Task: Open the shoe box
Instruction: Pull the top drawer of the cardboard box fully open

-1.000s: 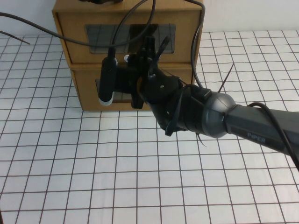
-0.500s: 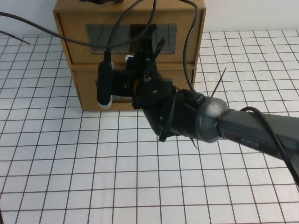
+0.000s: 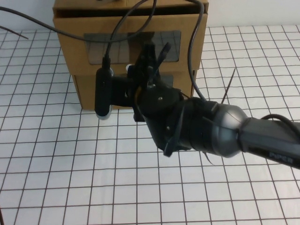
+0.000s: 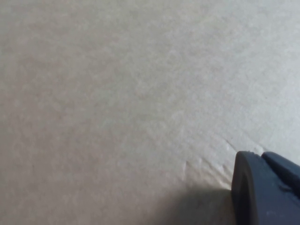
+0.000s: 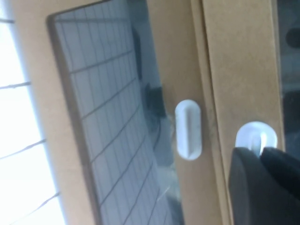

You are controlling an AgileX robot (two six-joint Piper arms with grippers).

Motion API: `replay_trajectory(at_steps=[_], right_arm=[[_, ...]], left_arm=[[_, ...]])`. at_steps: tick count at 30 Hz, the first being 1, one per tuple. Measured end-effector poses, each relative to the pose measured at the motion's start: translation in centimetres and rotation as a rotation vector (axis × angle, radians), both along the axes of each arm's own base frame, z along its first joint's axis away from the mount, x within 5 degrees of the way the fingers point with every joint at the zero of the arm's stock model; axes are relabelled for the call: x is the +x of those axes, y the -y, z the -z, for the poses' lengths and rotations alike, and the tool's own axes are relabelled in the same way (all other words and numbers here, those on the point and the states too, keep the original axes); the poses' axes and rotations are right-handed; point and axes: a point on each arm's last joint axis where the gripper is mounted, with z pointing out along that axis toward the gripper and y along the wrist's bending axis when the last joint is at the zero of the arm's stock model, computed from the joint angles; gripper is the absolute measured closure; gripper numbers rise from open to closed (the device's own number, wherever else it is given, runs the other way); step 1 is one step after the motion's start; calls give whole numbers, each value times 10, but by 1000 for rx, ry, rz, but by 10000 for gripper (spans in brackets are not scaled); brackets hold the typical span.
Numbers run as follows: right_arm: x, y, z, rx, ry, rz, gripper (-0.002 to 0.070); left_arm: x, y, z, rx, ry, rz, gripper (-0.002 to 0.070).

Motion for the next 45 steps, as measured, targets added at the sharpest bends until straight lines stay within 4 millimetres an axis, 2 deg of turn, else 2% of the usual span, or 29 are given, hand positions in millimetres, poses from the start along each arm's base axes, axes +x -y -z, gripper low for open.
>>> replay_trajectory(at_steps=[6,13,17,24,33,45], right_arm=[[-35,15,-4,-13,-39,-32,675],[-83,33,-26,52,-85,-63,686],[-97,38,-27,81,-115,-55,687],[-88,39,-31,190,-76,-41,675],[-54,34,-29,252,-91,-50,533],[-44,22,-5,143,-104,-101,469]], left_arm=[[-3,1,-1,-13,-34,4,678],[-4,1,-1,-19,-44,-2,678],[-4,1,-1,-23,-50,-6,678],[-4,1,-1,-25,-52,-9,678],[-4,1,-1,-21,-49,-7,678],[-4,1,-1,-19,-48,-4,678]])
